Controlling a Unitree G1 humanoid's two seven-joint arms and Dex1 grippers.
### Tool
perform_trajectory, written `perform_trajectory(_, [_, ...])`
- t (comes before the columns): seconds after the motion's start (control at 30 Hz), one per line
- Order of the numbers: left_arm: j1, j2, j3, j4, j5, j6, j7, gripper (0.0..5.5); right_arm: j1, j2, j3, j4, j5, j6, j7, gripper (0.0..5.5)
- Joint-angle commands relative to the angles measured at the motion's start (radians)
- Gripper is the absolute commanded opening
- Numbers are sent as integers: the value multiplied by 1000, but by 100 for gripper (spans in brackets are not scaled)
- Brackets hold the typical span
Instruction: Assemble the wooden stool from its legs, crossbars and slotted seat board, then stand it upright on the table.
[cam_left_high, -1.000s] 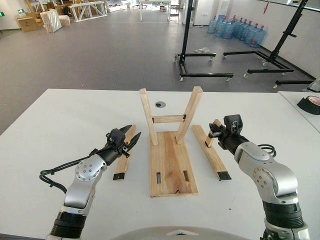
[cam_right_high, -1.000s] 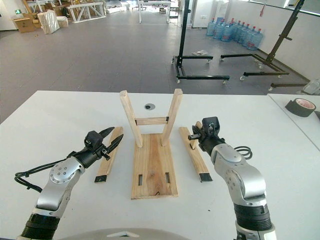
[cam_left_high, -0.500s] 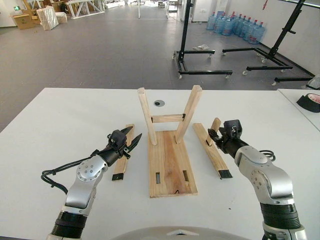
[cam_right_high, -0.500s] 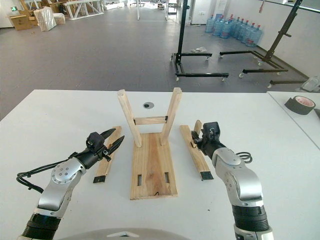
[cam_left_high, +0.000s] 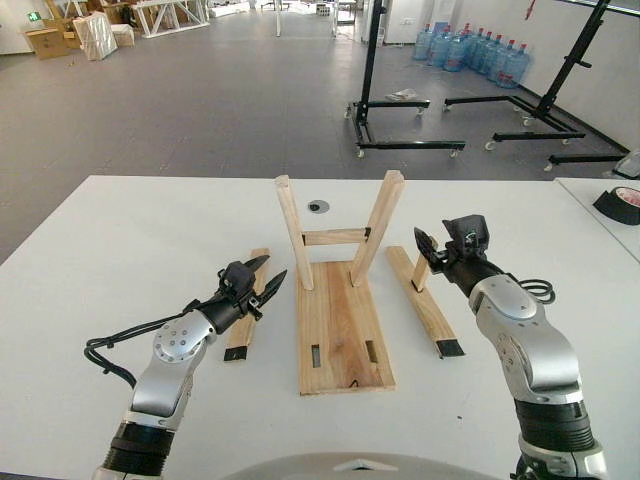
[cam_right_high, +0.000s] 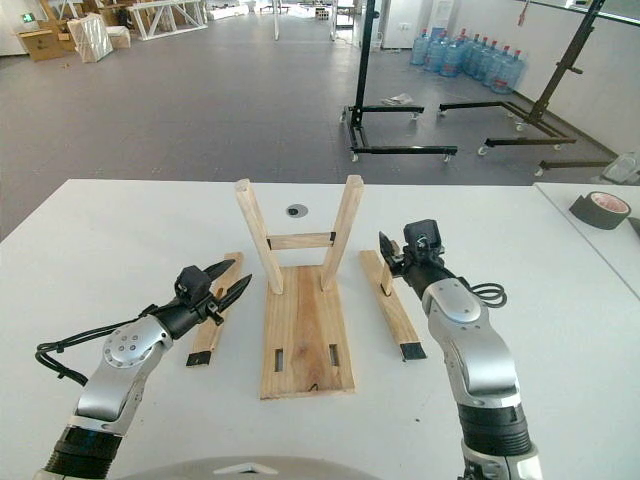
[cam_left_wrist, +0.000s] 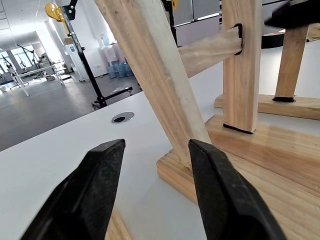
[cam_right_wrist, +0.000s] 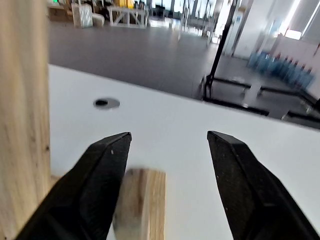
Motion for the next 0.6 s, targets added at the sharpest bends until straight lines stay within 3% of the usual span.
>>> perform_trajectory(0.03, [-17,9,-6,13,8,3,-6,231,-39,-2,4,-5,-26,-24,16,281])
perform_trajectory(0.4, [-25,8,-14,29,19,-9,-9,231,-296,48,-83,6,22,56,-32,281])
perform_trajectory(0.5, [-26,4,-18,31,21,-8,-5,231,-327,66,-57,79,-14,30,-40,281])
perform_trajectory(0.6, [-35,-2,-31,40,24,-10,-7,231,-203,113,20,256,-84,-53,-54,281])
